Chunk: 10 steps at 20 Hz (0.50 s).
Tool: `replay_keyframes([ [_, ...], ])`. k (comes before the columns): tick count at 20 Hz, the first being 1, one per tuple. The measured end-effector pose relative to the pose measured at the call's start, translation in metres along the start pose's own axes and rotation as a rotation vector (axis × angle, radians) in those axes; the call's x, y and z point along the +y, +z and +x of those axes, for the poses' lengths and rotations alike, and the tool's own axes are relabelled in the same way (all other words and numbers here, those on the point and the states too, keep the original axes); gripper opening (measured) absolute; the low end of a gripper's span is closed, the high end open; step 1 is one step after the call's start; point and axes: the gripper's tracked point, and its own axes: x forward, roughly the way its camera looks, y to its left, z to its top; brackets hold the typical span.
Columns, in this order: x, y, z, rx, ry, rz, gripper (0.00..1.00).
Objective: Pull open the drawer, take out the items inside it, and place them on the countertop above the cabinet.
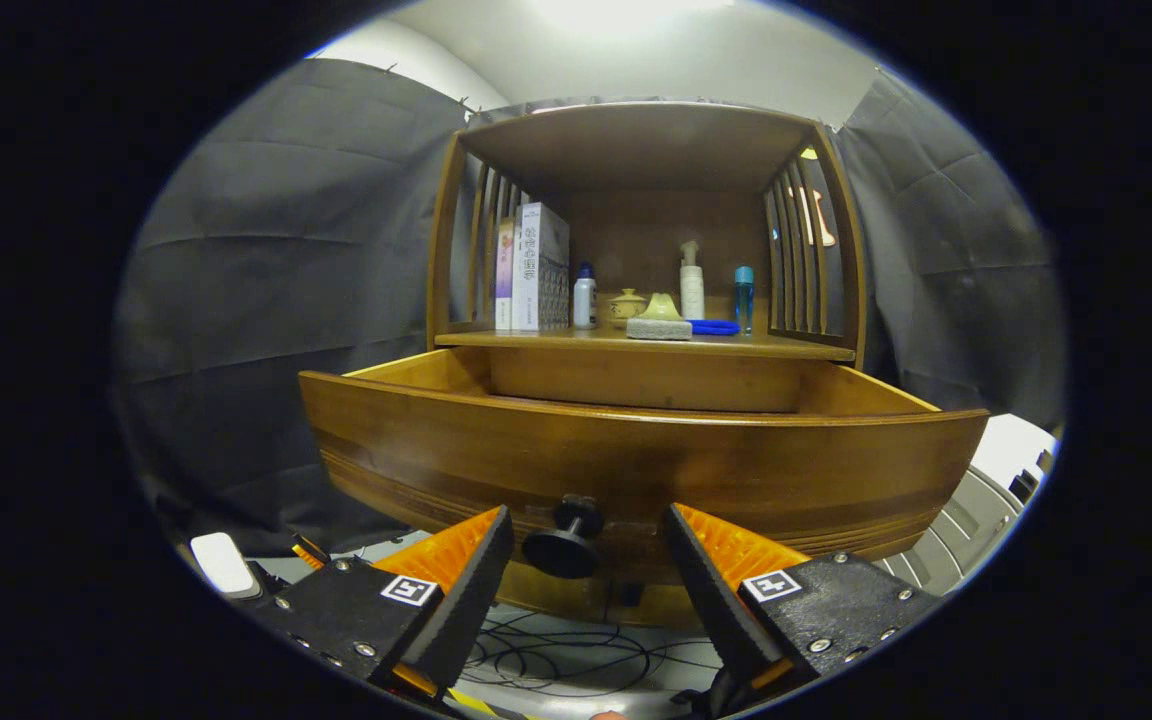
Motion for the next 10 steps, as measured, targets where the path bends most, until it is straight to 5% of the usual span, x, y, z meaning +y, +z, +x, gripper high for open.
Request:
replay_keyframes([
  [10,-0.007,0.001,0.02,0.025,-0.068,0.088,0.93],
])
